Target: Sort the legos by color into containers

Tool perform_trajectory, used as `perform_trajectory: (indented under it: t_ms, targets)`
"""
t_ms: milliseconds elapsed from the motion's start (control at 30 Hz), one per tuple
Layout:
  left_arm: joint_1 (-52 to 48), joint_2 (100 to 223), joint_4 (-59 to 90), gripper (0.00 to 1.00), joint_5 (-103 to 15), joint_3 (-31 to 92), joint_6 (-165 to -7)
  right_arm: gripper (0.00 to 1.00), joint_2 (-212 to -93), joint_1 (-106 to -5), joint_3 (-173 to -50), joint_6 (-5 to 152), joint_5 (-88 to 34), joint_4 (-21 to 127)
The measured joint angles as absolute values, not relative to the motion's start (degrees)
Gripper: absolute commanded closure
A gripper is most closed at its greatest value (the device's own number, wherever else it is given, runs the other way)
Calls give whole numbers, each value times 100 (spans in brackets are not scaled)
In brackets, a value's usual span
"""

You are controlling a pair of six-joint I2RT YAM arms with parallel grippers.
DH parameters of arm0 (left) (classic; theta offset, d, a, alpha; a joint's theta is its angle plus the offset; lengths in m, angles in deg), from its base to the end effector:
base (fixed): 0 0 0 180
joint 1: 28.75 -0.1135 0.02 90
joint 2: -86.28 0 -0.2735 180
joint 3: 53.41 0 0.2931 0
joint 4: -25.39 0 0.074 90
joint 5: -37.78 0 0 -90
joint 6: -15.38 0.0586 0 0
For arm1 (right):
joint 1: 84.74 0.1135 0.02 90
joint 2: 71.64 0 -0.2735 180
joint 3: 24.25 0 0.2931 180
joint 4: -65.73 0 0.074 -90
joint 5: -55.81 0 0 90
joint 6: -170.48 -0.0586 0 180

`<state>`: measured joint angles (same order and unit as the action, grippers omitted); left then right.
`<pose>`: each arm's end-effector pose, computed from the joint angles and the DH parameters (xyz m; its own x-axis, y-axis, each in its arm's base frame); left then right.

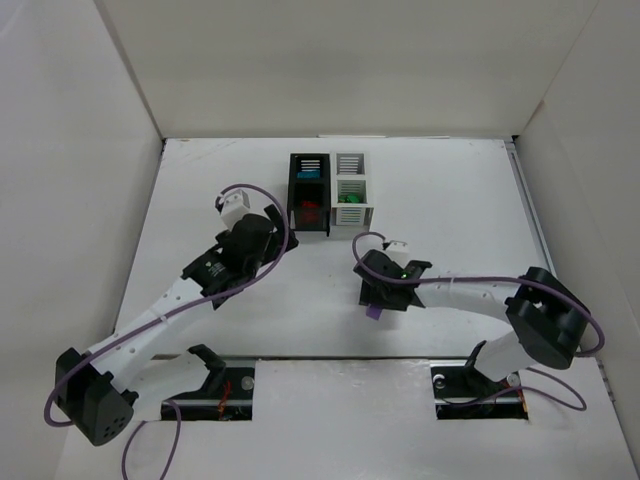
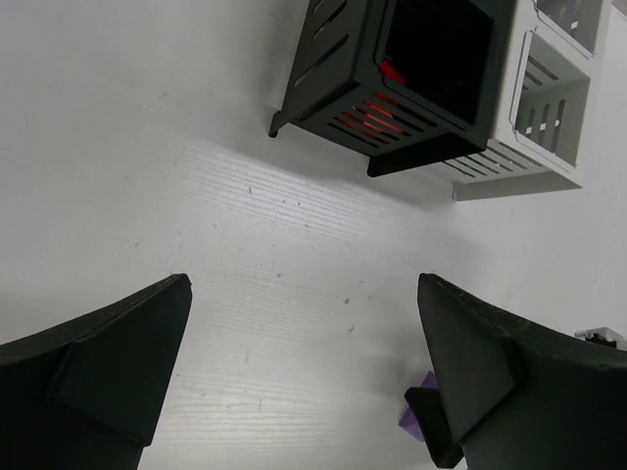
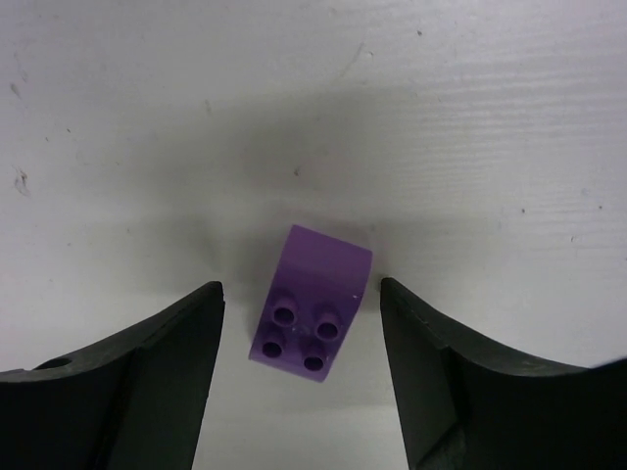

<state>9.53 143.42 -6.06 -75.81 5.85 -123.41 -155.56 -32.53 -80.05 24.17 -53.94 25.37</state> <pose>0.2311 -0.1525 0.2915 -0.4744 -0.5039 -0.7218 -0.0957 0.8446 -0.5267 0.1976 0.2225 0.1272 -0.8719 0.1536 -0.4650 0.1039 0.9859 0.1308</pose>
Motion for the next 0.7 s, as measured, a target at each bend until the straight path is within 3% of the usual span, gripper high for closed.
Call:
perform_trajectory:
  t_ms: [133,400,567,700]
  targets:
    - [990,14388,-645,0,-7584,585,-12356,48,-15729,-3253,-8143,2410,-5499,2561]
    - [992,14445,-654,0,-7627,589,-12361,70,-15510,-3247,-8121,2308,-5477,2231]
    - [992,14734,-680,0,-7671,689,-12352,70,-15357,-3240,-8381,2467,-5621,1699]
    - [946,14959,-694,0,-7678,884,-12332,71,-15392,-3291,-9443,2939,-5988,1398]
